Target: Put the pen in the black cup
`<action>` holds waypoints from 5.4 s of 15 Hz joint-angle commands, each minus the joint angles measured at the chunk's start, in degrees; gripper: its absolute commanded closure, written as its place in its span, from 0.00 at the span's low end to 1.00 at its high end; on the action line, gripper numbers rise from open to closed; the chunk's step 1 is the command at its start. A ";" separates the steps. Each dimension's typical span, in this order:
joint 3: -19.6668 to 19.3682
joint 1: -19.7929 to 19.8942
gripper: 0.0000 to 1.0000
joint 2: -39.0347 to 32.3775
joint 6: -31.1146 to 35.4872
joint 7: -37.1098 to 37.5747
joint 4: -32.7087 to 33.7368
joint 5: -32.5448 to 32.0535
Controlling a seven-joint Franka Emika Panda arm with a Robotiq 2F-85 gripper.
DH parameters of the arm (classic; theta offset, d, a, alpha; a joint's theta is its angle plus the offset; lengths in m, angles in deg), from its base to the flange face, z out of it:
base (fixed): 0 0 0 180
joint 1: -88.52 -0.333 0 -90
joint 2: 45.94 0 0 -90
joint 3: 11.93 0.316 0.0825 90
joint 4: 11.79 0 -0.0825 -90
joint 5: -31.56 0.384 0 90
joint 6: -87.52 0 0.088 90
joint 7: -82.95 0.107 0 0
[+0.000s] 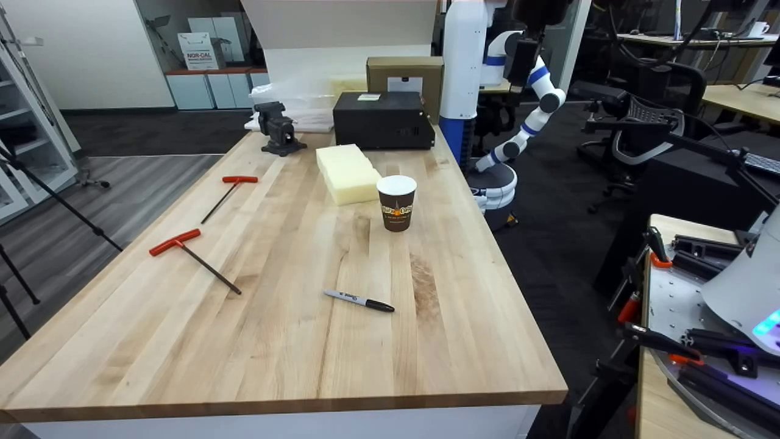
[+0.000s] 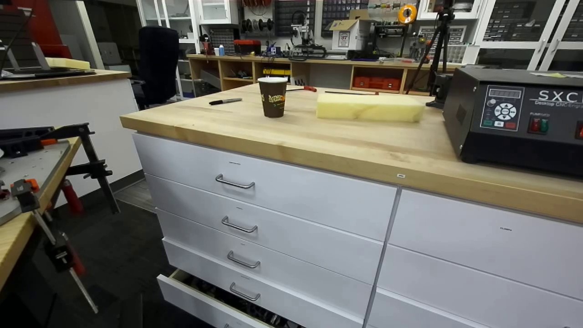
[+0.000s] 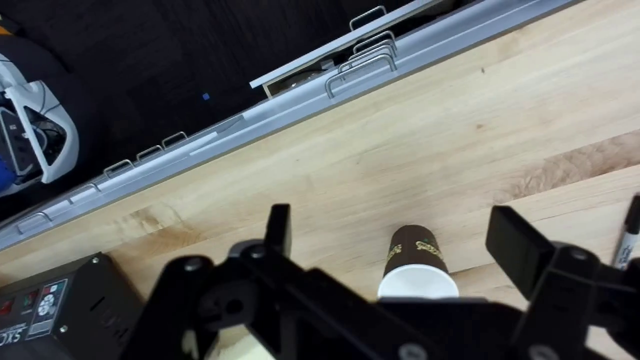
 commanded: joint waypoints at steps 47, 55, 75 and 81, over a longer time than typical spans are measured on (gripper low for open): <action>1.38 -21.62 0.00 -56.18 11.32 14.88 36.28 -2.96; 3.18 -21.34 0.00 -58.71 7.83 14.26 38.32 0.22; 4.79 -21.55 0.40 -60.59 13.62 11.62 37.15 2.16; 4.83 -21.38 0.09 -60.96 13.94 11.29 36.91 2.35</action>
